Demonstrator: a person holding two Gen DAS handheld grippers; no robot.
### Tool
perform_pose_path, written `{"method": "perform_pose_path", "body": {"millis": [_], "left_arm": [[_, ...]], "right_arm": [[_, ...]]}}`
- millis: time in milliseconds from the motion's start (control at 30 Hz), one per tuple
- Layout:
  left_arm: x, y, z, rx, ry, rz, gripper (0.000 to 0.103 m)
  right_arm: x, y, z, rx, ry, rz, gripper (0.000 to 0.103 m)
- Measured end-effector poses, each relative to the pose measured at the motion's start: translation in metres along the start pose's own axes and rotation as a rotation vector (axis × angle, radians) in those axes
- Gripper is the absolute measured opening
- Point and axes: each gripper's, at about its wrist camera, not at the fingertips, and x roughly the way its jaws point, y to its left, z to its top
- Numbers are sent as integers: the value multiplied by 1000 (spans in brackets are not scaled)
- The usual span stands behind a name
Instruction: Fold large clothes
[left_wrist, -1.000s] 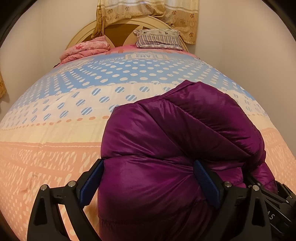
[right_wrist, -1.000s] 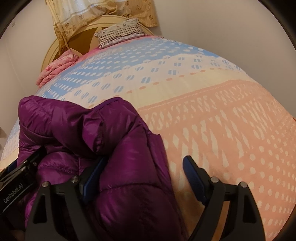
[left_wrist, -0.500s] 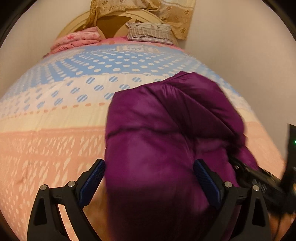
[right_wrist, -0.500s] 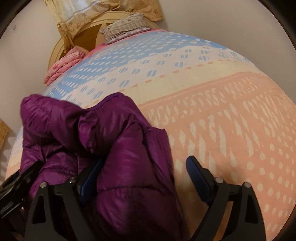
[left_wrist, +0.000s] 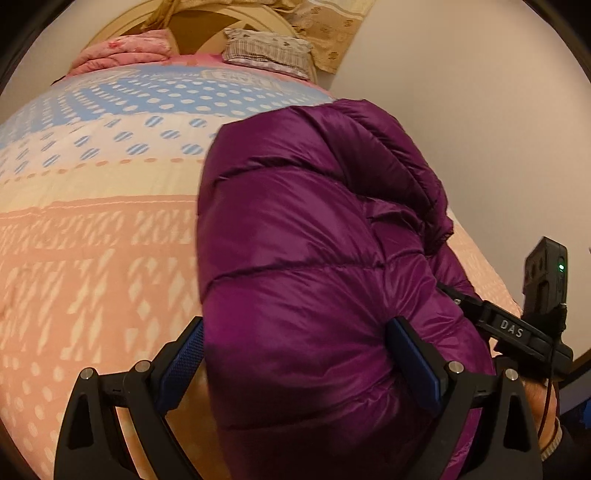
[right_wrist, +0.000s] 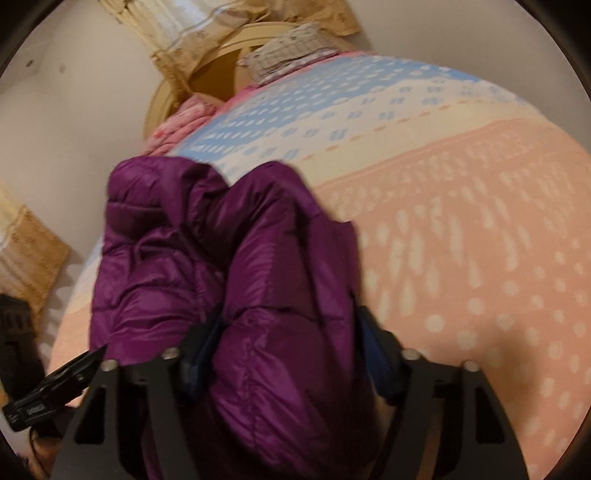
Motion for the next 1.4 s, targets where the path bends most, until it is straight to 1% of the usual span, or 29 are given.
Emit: {"method": "perform_pose_path", "body": {"millis": [167, 200, 267, 300, 333, 367, 400, 433, 500, 533, 700, 867, 933, 967, 1233, 1400], "left_arm": [[1, -9, -1, 42, -1, 2, 96], [1, -10, -1, 50, -3, 0, 96], [1, -14, -1, 64, -9, 14, 95], [0, -18, -1, 76, -16, 25, 89], [-3, -22, -2, 100, -26, 40, 81], [-6, -26, -4, 125, -38, 53, 76], [-10, -32, -5, 155, -50, 72, 67], [-14, -35, -6, 172, -59, 83, 57], [-24, -39, -6, 192, -75, 96, 47], [-30, -40, -5, 187, -83, 102, 44], [-65, -35, -5, 187, -142, 145, 41], [-101, -18, -6, 167, -187, 181, 41], [-114, -9, -9, 166, -204, 207, 41], [-121, -4, -11, 159, -214, 216, 41], [-173, 43, -29, 80, -263, 305, 41], [-193, 66, -37, 44, -282, 347, 41]], "right_arm": [[5, 3, -1, -22, 4, 33, 64], [6, 5, -1, -33, 6, 31, 62], [8, 8, 0, -53, 9, 36, 53], [8, 12, -1, -64, 5, 44, 46], [7, 15, -1, -72, -2, 44, 40], [6, 16, -1, -78, -7, 43, 38], [5, 20, -1, -81, -16, 49, 33], [2, 24, -1, -90, -28, 47, 30], [-1, 30, 0, -90, -51, 52, 28], [-6, 31, 0, -91, -62, 60, 27], [-16, 65, -3, -147, -98, 69, 26], [-14, 100, -6, -187, -101, 111, 26], [-11, 120, -8, -212, -98, 133, 26], [-10, 124, -8, -220, -97, 141, 26], [8, 198, -19, -317, -64, 240, 26], [21, 228, -23, -367, -40, 275, 25]]}}
